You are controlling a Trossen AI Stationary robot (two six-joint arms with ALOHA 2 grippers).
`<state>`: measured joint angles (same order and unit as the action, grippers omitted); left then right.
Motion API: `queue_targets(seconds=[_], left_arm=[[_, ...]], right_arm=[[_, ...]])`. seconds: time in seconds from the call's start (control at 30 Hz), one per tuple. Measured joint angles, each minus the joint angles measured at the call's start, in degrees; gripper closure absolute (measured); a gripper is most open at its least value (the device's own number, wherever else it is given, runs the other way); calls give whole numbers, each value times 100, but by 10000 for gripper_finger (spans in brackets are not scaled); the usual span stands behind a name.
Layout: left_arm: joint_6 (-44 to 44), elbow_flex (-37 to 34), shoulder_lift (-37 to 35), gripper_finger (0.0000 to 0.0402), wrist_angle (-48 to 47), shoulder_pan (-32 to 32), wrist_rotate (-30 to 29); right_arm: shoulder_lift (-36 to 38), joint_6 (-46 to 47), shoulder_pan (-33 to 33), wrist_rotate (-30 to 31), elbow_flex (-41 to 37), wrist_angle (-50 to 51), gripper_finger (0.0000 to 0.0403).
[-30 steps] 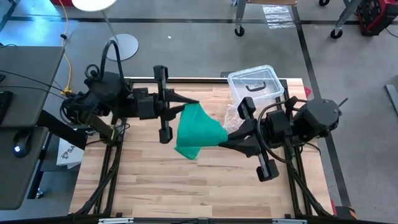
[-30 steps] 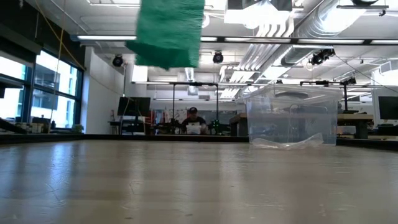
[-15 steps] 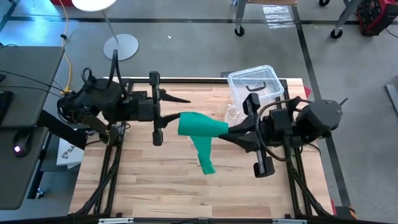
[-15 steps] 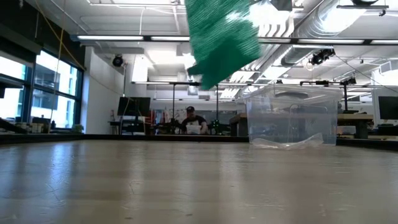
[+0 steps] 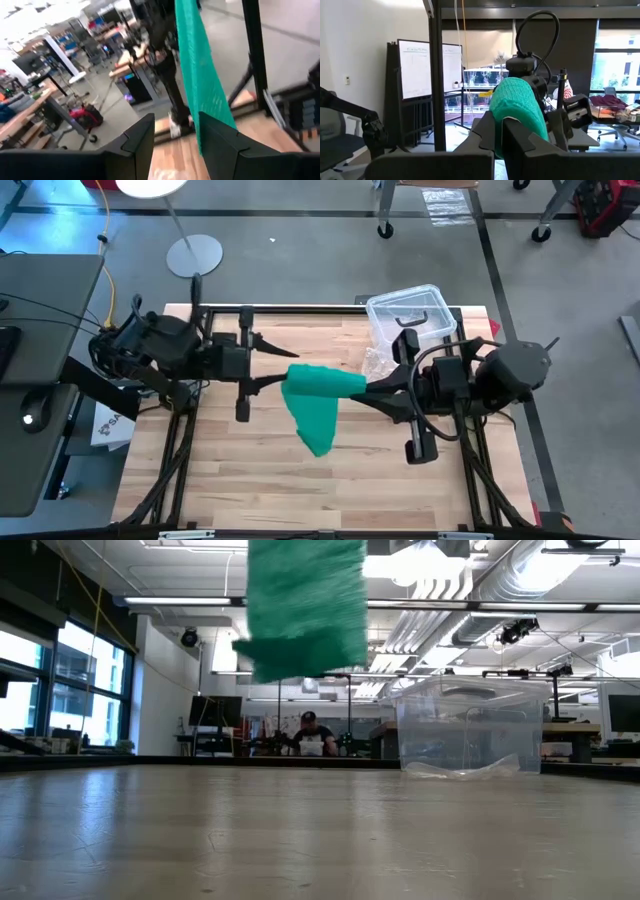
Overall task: Roll bandage
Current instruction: Roll the green bandage
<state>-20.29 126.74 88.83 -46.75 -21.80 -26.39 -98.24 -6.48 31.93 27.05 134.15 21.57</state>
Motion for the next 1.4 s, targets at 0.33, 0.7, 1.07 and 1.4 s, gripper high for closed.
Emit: queue_targets(seconds=[0.33, 0.7, 1.07, 1.4], left_arm=[[-416, 0, 16, 226, 963, 137, 591], [-221, -2, -183, 151, 1048, -233, 185], [811, -2, 37, 213, 1951, -500, 183], [3948, -2, 31, 233, 2041, 185, 1356]], right_arm=[[9, 50, 1, -11, 2, 23, 402], [118, -244, 256, 715, 2, 121, 402], [203, -31, 232, 1032, 4, 591, 402], [203, 13, 169, 935, 4, 820, 402]])
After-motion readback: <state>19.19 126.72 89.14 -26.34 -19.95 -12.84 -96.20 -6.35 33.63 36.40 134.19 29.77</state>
